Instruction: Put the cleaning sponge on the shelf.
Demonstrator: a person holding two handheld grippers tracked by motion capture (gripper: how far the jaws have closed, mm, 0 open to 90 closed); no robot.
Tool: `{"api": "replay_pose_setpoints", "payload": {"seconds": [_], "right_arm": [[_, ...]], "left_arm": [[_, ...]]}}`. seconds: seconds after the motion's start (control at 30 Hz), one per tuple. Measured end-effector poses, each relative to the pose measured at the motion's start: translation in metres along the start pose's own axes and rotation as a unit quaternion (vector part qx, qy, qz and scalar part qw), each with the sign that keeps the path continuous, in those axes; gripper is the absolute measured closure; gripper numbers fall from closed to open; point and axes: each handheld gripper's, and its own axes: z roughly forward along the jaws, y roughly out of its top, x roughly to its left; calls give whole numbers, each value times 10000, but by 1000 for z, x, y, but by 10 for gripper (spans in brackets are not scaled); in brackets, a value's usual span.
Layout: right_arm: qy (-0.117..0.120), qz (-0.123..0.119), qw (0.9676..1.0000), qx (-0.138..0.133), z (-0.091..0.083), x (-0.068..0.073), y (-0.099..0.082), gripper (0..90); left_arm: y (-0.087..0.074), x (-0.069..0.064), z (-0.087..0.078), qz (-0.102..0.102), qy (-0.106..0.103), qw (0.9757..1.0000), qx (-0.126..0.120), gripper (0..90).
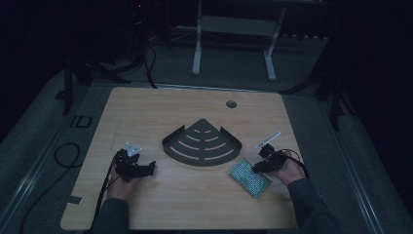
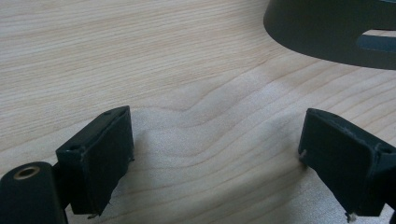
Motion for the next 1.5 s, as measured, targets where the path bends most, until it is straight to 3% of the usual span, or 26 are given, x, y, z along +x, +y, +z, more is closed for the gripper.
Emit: {"api": "replay_pose_setpoints", "payload": {"seconds": [0.13, 0.47, 0.57, 0.77, 1.07, 1.5], "right_arm": [[127, 74, 9999, 62, 1, -2, 1, 794], [387, 292, 9986, 199, 2, -9, 4, 764], [486, 288, 9982, 197, 2, -10, 3, 802], [415, 140, 9988, 218, 1, -6, 5, 886], [268, -10, 9994, 237, -3, -1, 5, 896], [152, -98, 9998, 117, -22, 4, 9, 898]], "left_arm": [[0, 0, 0, 1, 1, 10000, 1, 105], [0, 0, 0, -2, 1, 10000, -2, 105], [0, 0, 0, -1, 1, 10000, -2, 105], [0, 0, 0, 0, 0, 10000, 0, 105], [0, 0, 0, -2, 0, 10000, -2, 105], [0, 0, 0, 0, 2, 10000, 0, 105]]}}
